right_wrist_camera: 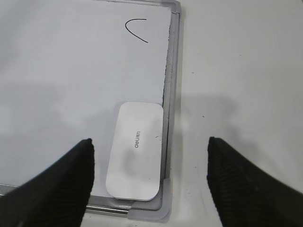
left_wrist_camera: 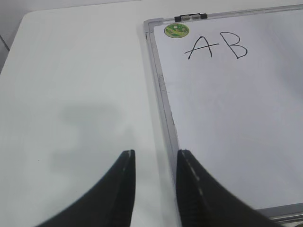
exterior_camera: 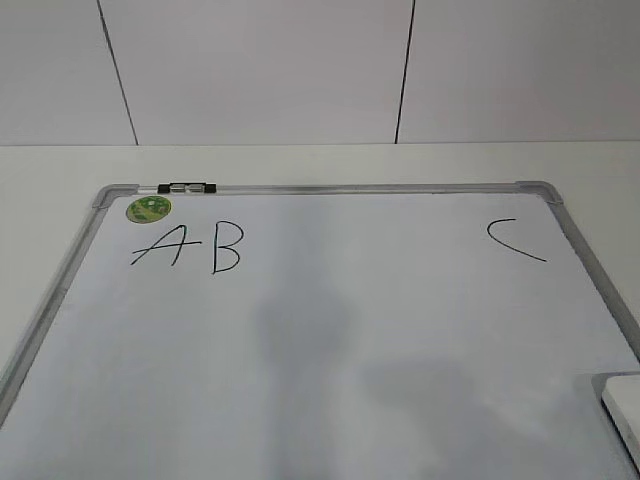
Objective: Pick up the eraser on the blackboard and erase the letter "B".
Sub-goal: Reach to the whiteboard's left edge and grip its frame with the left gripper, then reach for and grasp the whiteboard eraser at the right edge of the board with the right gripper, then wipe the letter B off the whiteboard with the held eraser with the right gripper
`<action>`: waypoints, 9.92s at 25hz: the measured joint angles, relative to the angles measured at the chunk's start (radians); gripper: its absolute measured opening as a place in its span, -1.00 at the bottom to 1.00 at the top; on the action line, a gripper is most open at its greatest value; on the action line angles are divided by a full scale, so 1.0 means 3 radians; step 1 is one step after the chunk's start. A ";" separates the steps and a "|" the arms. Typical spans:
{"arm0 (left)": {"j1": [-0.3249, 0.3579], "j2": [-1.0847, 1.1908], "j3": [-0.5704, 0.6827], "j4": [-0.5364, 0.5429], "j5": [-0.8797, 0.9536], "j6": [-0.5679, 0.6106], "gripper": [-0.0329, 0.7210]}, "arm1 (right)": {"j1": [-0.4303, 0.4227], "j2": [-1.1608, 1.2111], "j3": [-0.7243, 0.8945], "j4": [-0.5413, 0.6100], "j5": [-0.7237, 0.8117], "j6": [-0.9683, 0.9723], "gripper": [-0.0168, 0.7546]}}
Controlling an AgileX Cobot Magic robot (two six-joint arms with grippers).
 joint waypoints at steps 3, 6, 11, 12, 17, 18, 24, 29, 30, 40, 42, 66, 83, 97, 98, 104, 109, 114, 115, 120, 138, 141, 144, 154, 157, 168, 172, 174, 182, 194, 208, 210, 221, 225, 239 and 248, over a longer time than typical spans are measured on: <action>0.0000 0.0000 0.0000 0.0000 0.0000 0.0000 -0.31 | 0.0000 0.0000 0.0000 0.0000 0.0000 0.0000 0.53; 0.0000 0.0000 0.0000 0.0000 0.0000 0.0000 -0.31 | 0.0000 0.0000 0.0000 0.0000 0.0000 0.0029 0.53; 0.0000 0.0000 0.0000 0.0073 -0.0006 0.0000 -0.31 | 0.0000 0.0035 -0.0006 0.0021 0.0040 0.0193 0.53; 0.0000 0.0020 0.0000 0.0082 -0.0006 0.0000 -0.31 | 0.0000 0.0086 -0.0006 0.0054 0.0043 0.0218 0.53; 0.0000 0.0232 0.0000 0.0096 -0.0014 0.0000 -0.31 | 0.0000 0.0450 -0.0006 0.0202 0.0048 0.0250 0.53; 0.0000 0.0324 0.0000 0.0096 -0.0015 0.0000 -0.30 | 0.0000 0.0522 -0.0024 0.0227 0.0054 0.0268 0.53; 0.0000 0.0910 -0.0183 0.0096 -0.0022 0.0000 -0.30 | 0.0000 0.1020 -0.0202 0.0409 0.0056 0.0312 0.53; 0.0000 0.1450 -0.0368 0.0073 0.0036 -0.0094 -0.29 | 0.0000 0.1361 -0.0384 0.0467 0.0130 0.0319 0.53; 0.0000 0.1544 -0.0407 0.0036 0.0059 -0.0105 -0.29 | 0.0000 0.1401 -0.0405 0.0463 0.0157 0.0325 0.53; 0.0000 0.2647 -0.0855 -0.0164 0.0194 -0.0122 -0.29 | 0.0000 0.1603 -0.0459 0.0477 0.0376 0.0381 0.53; 0.0000 0.2883 -0.0984 -0.0166 0.0194 -0.0122 -0.29 | 0.0000 0.1624 -0.0459 0.0488 0.0375 0.0410 0.53; 0.0000 0.5307 -0.2083 -0.0179 -0.0076 -0.0116 -0.29 | 0.0000 0.2051 -0.0459 0.0455 0.0365 0.0471 0.53; 0.0000 0.5834 -0.2088 -0.0241 -0.0351 -0.0071 -0.29 | 0.0000 0.2835 -0.0459 0.0503 0.0325 0.0471 0.53; 0.0000 0.6052 -0.2090 -0.0256 -0.0591 -0.0044 -0.29 | 0.0000 0.2842 -0.0459 0.0511 0.0316 0.0474 0.53; 0.0000 0.6066 -0.2096 -0.0256 -0.0598 -0.0028 -0.29 | 0.0000 0.2842 -0.0459 0.0511 0.0316 0.0474 0.53; 0.0000 0.6228 -0.2096 -0.0270 -0.0602 -0.0004 -0.29 | 0.0000 0.2842 -0.0459 0.0511 0.0311 0.0474 0.53; 0.0000 0.6257 -0.2096 -0.0271 -0.0608 -0.0001 -0.29 | 0.0000 0.2842 -0.0459 0.0511 0.0311 0.0474 0.53; 0.0000 0.6269 -0.2096 -0.0277 -0.0620 -0.0001 -0.29 | 0.0000 0.2842 -0.0459 0.0511 0.0311 0.0474 0.53; 0.0000 0.6269 -0.2096 -0.0277 -0.0626 -0.0001 -0.29 | 0.0000 0.2842 -0.0459 0.0511 0.0311 0.0474 0.53; 0.0000 0.6269 -0.2096 -0.0277 -0.0626 0.0004 -0.29 | 0.0000 0.2842 -0.0459 0.0511 0.0311 0.0474 0.53; 0.0000 0.6269 -0.2096 -0.0303 -0.0626 0.0007 -0.59 | 0.0000 0.2842 -0.0459 0.0505 0.0311 0.0508 0.53; 0.0000 0.6269 -0.2096 -0.0327 -0.0626 0.0012 -0.77 | 0.0000 0.2842 -0.0459 0.0505 0.0311 0.0557 0.53; 0.0000 0.6269 -0.2098 -0.0353 -0.0619 0.0006 -0.80 | 0.0000 0.2850 -0.0459 0.0505 0.0233 0.0603 0.59; 0.0000 0.6269 -0.2103 -0.0353 -0.0594 0.0001 -0.80 | 0.0000 0.3295 -0.0464 0.0369 -0.0025 0.0616 0.70; 0.0000 0.6269 -0.2105 -0.0353 -0.0594 0.0001 -0.80 | 0.0000 0.3465 -0.0464 0.0185 -0.0130 0.0616 0.70; 0.0000 0.6269 -0.2105 -0.0375 -0.0593 0.0001 -0.80 | 0.0000 0.3871 -0.0464 0.0134 -0.0672 0.0616 0.50; 0.0000 0.6269 -0.2105 -0.0382 -0.0593 0.0001 -0.80 | 0.0000 0.3871 -0.0249 0.0158 -0.0915 0.0616 0.50; 0.0000 0.6269 -0.2105 -0.0382 -0.0587 0.0001 -0.80 | 0.0000 0.3871 -0.0117 0.0166 -0.0990 0.0616 0.49; 0.0000 0.6269 -0.2105 -0.0382 -0.0587 0.0001 -0.80 | 0.0000 0.3871 -0.0048 0.0174 -0.1098 0.0611 0.49; 0.0000 0.6269 -0.2105 -0.0382 -0.0587 0.0001 -0.81 | 0.0000 0.3879 -0.0048 0.0098 -0.1171 0.0611 0.75; 0.0000 0.6269 -0.2105 -0.0382 -0.0587 0.0001 -0.81 | 0.0000 0.4280 -0.0165 0.0192 -0.1205 0.0611 0.76; 0.0000 0.6269 -0.2105 -0.0382 -0.0587 0.0001 -0.81 | 0.0000 0.4330 -0.0165 0.0203 -0.1185 0.0611 0.76; 0.0000 0.6269 -0.2105 -0.0382 -0.0587 0.0001 -0.81 | 0.0000 0.4594 -0.0180 0.0213 -0.1156 0.0611 0.64; 0.0000 0.6269 -0.2105 -0.0382 -0.0587 0.0001 -0.81 | 0.0000 0.4595 -0.0293 0.0224 -0.1026 0.0611 0.55; 0.0000 0.6269 -0.2105 -0.0382 -0.0587 0.0001 -0.81 | 0.0000 0.4602 -0.0359 0.0224 -0.0948 0.0611 0.52; 0.0000 0.6269 -0.2105 -0.0382 -0.0587 0.0001 -0.81 | 0.0000 0.4602 -0.0681 0.0251 -0.0410 0.0611 0.52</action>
